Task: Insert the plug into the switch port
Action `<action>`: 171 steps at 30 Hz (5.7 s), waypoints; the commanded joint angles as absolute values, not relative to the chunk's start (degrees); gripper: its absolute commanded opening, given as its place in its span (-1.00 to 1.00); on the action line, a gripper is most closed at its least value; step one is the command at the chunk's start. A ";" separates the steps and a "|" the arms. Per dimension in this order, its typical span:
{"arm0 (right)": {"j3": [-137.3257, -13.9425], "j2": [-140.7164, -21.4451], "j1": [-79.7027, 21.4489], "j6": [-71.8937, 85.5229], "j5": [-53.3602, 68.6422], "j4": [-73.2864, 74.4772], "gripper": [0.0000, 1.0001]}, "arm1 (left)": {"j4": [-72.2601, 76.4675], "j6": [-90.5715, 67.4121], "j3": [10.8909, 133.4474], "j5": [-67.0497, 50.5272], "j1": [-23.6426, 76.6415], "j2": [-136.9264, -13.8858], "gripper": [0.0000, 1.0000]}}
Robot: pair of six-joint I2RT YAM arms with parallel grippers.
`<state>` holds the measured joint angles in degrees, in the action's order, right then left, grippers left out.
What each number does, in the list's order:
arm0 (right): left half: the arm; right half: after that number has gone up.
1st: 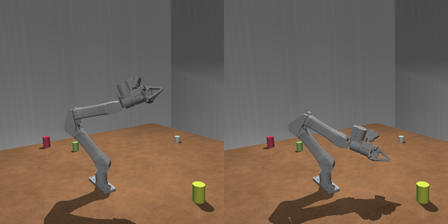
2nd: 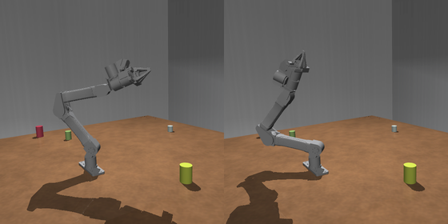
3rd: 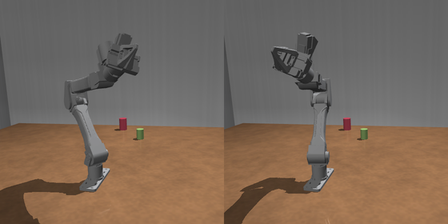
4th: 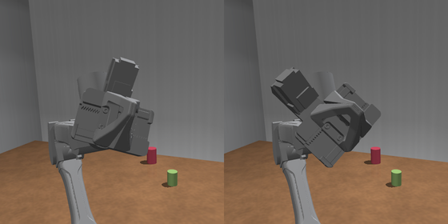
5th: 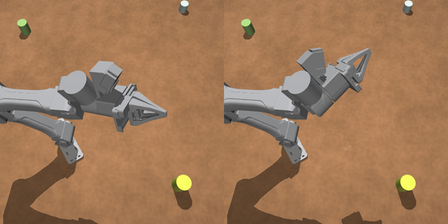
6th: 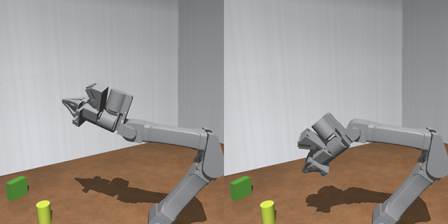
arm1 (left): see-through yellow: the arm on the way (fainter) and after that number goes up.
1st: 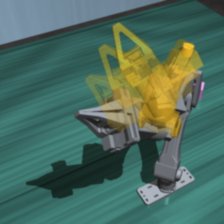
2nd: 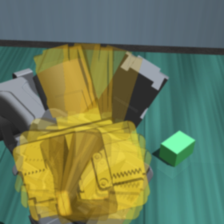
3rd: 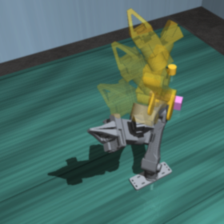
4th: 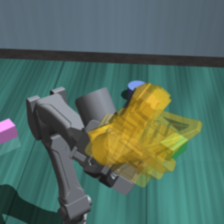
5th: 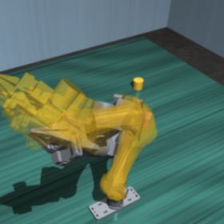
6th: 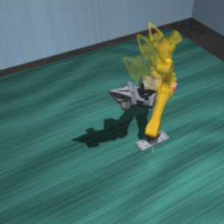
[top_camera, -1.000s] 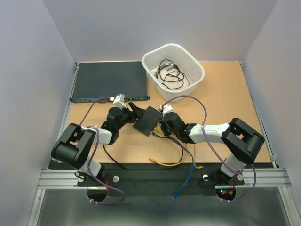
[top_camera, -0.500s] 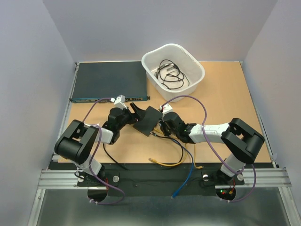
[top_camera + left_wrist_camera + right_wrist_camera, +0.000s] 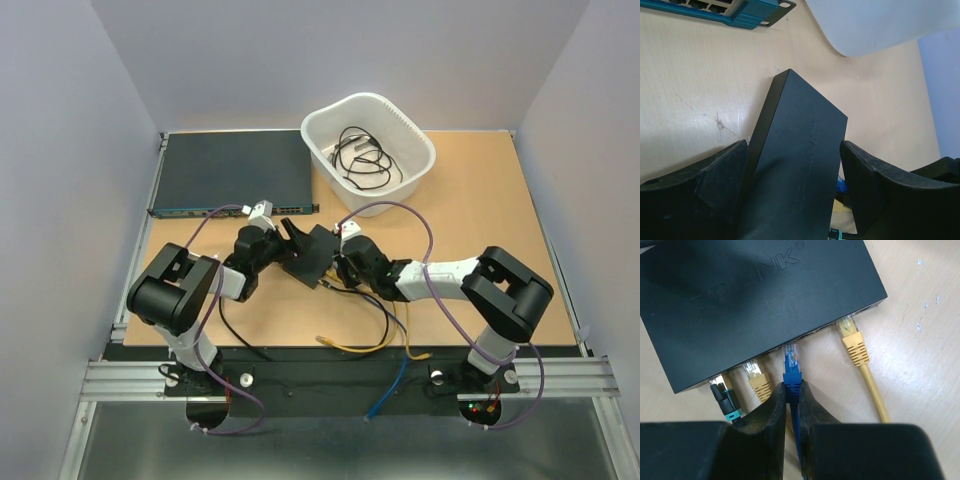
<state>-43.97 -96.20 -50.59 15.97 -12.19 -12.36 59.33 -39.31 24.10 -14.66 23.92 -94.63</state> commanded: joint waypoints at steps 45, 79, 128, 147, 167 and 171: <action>-51.77 -98.96 -50.63 -5.01 -5.54 -13.80 -0.99 | 55.72 -27.60 35.86 -22.41 33.31 -104.59 0.43; -50.33 -89.99 -50.71 -4.56 -0.26 -18.54 -0.99 | 58.63 -31.29 26.89 -22.41 45.08 -101.68 0.31; -72.07 -112.67 -50.01 -6.95 18.71 -25.58 -0.99 | 70.14 -44.21 11.08 -23.03 44.57 -99.84 0.30; -68.82 -112.77 -52.82 -6.06 18.90 -25.05 -0.99 | 48.54 -40.44 13.71 -20.40 35.07 -87.03 0.43; -66.36 -107.14 -53.44 -6.77 11.52 -19.34 -0.02 | 16.44 -33.49 23.91 -3.26 30.67 -62.41 0.75; -65.92 -106.09 -53.44 -6.94 10.73 -18.11 0.05 | 14.59 -33.22 23.47 -0.80 30.67 -59.68 0.75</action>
<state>-65.60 -110.45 -50.74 -8.73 6.83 -8.25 10.20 -31.38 20.71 3.46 29.15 -63.51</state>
